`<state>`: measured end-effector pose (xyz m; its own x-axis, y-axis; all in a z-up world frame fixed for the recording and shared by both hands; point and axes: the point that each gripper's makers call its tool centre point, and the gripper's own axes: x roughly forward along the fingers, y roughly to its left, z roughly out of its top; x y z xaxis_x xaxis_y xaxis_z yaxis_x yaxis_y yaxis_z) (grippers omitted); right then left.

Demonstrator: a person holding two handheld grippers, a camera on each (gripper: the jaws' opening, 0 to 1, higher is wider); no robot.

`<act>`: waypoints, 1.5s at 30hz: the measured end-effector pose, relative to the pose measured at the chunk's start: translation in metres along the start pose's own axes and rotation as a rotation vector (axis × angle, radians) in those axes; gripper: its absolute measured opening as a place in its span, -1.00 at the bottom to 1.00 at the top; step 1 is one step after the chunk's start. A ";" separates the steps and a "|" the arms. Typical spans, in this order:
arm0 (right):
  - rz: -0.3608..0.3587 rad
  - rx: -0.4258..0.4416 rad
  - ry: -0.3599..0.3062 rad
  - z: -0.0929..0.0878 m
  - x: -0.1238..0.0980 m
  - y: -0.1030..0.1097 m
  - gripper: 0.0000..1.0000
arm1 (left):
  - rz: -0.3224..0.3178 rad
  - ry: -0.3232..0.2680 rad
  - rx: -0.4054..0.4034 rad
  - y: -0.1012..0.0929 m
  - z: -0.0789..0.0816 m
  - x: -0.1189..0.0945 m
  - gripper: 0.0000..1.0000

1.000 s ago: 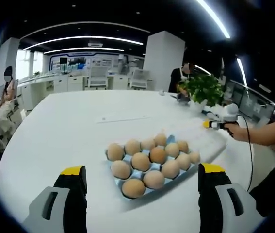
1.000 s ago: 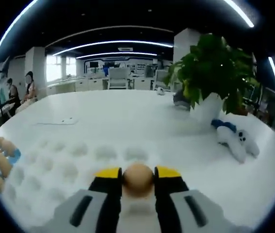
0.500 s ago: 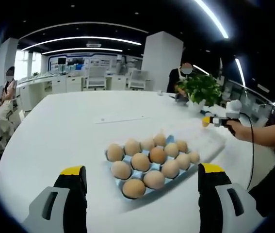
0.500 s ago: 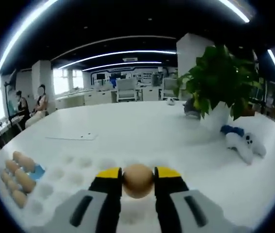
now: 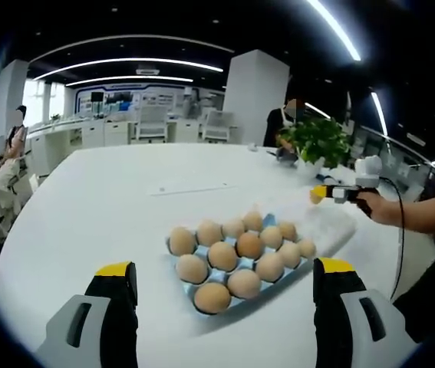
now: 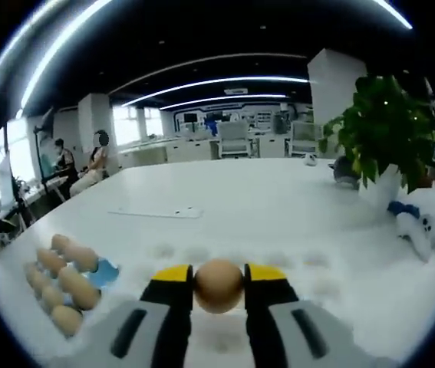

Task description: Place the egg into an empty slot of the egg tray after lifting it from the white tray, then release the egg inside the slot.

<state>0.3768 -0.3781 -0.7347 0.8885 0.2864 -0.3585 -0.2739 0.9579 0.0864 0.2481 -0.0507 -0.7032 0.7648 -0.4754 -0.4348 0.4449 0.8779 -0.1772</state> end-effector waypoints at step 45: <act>0.387 -0.025 0.158 -0.038 0.062 0.139 -0.47 | 0.006 0.011 -0.020 0.004 -0.006 -0.001 0.90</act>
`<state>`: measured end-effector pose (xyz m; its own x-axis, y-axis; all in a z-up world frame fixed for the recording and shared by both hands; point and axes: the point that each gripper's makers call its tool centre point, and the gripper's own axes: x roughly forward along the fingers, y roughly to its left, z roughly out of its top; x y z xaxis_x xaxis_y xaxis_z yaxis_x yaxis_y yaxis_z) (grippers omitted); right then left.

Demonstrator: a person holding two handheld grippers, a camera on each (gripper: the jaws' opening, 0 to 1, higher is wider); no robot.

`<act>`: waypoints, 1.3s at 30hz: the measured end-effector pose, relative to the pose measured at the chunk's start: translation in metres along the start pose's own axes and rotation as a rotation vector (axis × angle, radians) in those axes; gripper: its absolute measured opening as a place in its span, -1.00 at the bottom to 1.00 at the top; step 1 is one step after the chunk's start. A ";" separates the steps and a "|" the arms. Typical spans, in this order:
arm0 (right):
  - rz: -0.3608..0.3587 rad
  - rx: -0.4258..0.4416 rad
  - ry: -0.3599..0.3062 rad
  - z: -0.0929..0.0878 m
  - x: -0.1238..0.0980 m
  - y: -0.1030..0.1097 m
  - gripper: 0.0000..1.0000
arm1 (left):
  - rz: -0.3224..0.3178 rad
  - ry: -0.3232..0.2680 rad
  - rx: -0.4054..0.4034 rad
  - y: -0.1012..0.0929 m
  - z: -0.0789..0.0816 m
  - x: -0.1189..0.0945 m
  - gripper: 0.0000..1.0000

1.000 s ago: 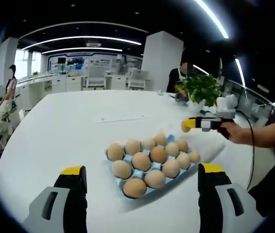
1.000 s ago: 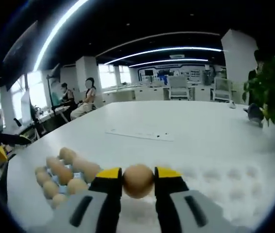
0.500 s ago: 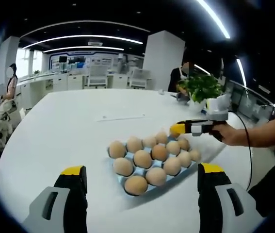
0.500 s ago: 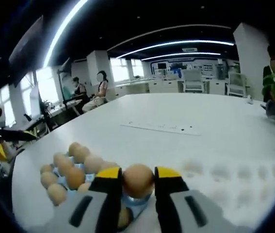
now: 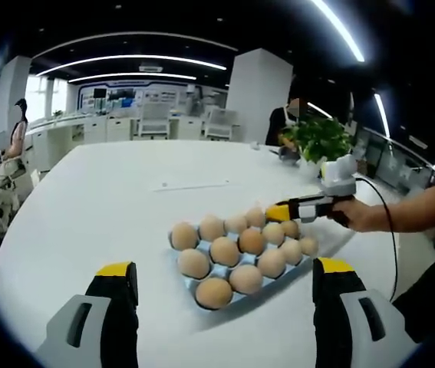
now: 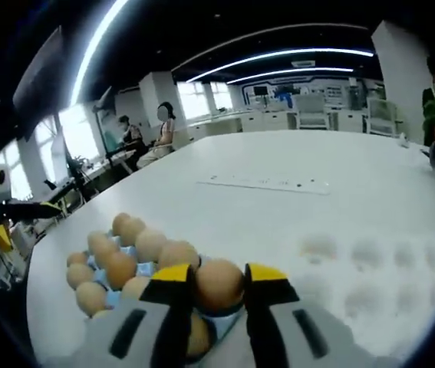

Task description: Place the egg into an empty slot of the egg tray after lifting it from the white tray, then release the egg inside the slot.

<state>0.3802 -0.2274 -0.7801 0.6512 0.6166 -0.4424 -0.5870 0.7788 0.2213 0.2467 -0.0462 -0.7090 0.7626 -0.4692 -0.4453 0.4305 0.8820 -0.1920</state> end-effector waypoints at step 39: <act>0.251 -0.129 -0.271 0.029 -0.086 0.077 0.70 | -0.071 -0.072 0.072 -0.021 0.012 -0.012 0.89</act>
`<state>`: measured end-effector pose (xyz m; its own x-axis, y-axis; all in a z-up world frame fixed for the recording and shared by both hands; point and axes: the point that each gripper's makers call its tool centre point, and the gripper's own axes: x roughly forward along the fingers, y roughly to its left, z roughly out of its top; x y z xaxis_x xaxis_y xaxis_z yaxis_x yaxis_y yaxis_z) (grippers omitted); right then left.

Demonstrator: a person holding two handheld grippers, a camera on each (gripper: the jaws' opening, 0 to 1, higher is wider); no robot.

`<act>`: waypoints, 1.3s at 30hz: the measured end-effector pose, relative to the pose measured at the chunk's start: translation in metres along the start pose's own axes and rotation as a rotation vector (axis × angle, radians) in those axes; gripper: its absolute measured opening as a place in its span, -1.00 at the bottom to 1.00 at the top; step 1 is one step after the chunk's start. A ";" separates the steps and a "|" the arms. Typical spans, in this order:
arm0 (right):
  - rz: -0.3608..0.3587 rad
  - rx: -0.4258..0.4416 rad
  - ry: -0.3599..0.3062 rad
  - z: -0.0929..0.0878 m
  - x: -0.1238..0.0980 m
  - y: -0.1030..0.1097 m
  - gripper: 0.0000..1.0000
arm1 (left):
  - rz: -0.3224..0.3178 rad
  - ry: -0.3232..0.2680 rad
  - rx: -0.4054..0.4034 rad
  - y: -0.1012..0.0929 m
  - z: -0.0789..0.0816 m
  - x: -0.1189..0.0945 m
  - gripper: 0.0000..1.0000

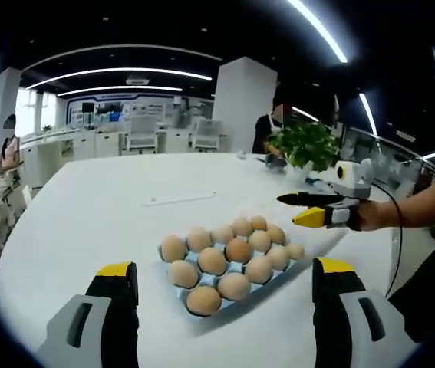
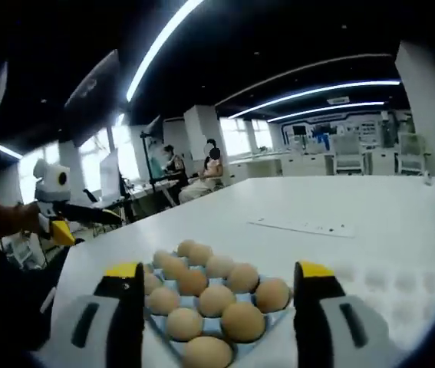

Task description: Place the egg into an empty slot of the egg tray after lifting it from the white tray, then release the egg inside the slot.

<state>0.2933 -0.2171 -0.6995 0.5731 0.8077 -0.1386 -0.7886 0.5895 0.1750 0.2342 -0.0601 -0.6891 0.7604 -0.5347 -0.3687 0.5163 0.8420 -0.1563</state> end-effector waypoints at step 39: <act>0.030 0.043 -0.084 0.009 -0.056 0.046 0.97 | -0.030 -0.138 0.045 -0.021 0.021 -0.017 0.98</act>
<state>0.2268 -0.2347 -0.6746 0.5673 0.8220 -0.0509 -0.7965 0.5633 0.2199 0.2191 -0.0701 -0.6606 0.7899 -0.5669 -0.2340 0.5542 0.8232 -0.1234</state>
